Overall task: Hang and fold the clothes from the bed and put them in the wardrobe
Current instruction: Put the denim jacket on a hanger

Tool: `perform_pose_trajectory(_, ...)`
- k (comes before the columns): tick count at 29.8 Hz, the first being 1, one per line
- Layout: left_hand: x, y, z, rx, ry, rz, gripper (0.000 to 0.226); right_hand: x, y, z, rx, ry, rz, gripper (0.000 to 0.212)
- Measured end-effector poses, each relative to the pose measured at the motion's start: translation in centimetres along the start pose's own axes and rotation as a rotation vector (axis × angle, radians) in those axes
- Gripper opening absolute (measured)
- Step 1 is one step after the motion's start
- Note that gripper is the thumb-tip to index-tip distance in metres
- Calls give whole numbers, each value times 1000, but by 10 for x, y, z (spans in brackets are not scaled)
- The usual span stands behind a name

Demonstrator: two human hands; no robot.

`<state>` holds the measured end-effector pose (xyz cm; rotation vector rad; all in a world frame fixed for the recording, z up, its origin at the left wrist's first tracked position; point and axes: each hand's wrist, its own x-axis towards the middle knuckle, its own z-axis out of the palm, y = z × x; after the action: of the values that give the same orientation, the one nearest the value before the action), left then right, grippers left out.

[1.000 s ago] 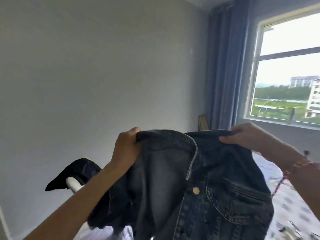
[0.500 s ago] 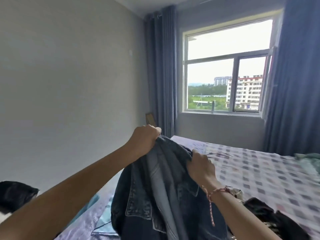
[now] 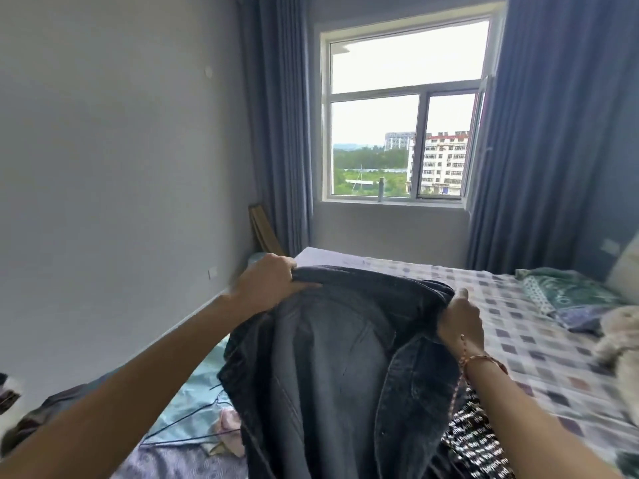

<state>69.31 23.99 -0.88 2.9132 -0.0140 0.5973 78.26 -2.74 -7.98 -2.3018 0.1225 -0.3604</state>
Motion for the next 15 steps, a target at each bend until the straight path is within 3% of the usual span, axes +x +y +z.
perform_pose_trajectory(2, -9, 6, -4, -119, -199, 36, 58, 0, 13, -4, 22, -5, -46, 35)
perform_pose_trajectory(5, -16, 0, -10, -26, -256, 7, 46, 16, 0, -39, 88, -63, -225, 31)
perform_pose_trajectory(8, -21, -13, -33, 106, -139, -85, 29, 17, -35, -94, -26, -325, -373, 25)
perform_pose_trajectory(11, -26, -10, -59, 183, -107, -192, 30, -4, -78, -154, -319, -622, -430, 19)
perform_pose_trajectory(15, -24, -4, -116, 315, -316, -348, 30, -15, -119, -207, -530, -1032, -336, 21)
